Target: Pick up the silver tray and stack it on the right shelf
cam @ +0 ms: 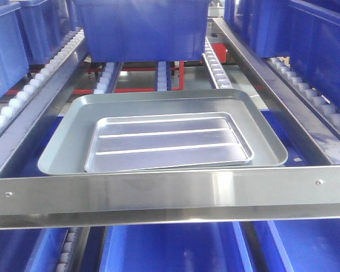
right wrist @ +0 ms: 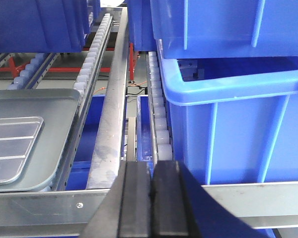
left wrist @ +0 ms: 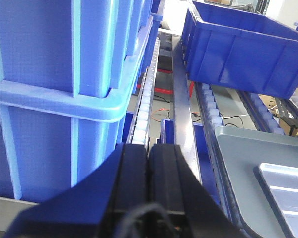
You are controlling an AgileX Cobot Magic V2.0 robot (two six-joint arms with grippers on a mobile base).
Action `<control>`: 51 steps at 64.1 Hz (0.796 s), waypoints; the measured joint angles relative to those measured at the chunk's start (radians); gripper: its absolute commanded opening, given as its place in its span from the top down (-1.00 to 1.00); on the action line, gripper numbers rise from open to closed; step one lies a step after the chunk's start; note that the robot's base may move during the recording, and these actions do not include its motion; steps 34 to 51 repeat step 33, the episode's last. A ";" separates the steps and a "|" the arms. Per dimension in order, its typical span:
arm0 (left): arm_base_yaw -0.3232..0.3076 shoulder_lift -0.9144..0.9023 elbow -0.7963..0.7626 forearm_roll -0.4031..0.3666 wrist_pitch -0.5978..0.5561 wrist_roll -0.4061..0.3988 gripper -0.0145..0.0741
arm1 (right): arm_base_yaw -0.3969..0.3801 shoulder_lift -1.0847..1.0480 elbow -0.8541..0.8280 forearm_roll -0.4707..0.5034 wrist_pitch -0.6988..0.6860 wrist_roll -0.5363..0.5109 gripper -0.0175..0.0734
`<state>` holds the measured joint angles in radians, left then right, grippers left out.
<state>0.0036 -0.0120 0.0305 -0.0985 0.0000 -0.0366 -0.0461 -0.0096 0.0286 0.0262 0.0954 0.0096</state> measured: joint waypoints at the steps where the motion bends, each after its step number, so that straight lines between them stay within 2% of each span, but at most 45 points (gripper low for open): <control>1: 0.000 0.000 0.000 0.000 0.000 0.000 0.90 | 0.000 0.000 0.000 0.000 0.000 0.000 0.49; 51: 0.000 0.000 0.000 0.000 0.000 0.000 0.90 | -0.002 0.000 0.000 0.000 0.000 0.000 0.49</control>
